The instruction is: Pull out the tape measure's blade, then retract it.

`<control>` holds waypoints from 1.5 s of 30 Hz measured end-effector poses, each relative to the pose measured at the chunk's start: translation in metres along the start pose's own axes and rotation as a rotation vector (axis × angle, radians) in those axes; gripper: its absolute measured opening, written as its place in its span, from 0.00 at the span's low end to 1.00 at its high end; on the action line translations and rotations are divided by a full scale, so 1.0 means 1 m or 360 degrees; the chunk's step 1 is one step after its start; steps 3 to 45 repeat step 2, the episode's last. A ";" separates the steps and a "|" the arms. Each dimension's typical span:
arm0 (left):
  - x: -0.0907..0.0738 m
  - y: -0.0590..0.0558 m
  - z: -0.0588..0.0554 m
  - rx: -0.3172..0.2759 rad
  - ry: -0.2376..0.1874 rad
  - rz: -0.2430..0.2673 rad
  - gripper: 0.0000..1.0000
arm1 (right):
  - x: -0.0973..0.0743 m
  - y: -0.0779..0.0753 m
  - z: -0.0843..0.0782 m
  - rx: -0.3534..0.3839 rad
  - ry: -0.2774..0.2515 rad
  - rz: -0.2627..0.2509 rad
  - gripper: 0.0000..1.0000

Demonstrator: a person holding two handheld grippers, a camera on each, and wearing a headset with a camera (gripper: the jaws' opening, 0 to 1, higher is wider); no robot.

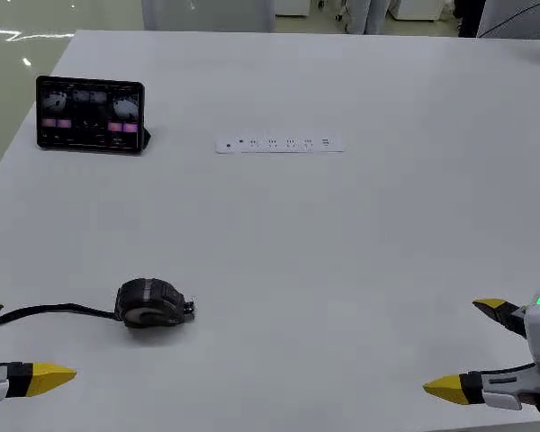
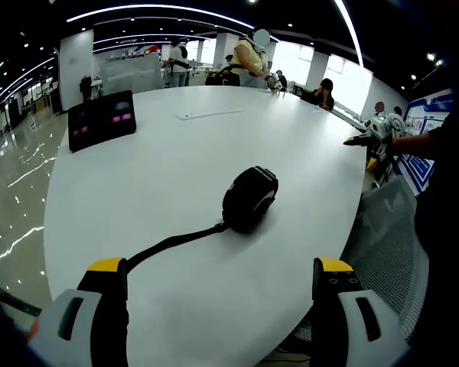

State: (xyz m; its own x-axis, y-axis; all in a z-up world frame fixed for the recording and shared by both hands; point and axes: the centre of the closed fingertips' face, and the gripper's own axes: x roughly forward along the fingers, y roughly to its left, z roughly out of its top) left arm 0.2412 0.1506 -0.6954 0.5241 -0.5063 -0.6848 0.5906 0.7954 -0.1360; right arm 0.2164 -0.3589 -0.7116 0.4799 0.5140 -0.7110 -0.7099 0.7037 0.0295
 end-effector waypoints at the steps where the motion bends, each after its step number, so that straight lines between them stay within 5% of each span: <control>1: 0.000 0.000 0.000 0.0006 -0.0001 0.0003 0.99 | 0.000 0.000 0.000 0.0001 0.0001 0.0002 0.99; 45: 0.000 0.001 0.001 0.0008 0.0002 0.0002 0.99 | 0.000 0.000 0.000 0.0003 0.0007 0.0003 0.99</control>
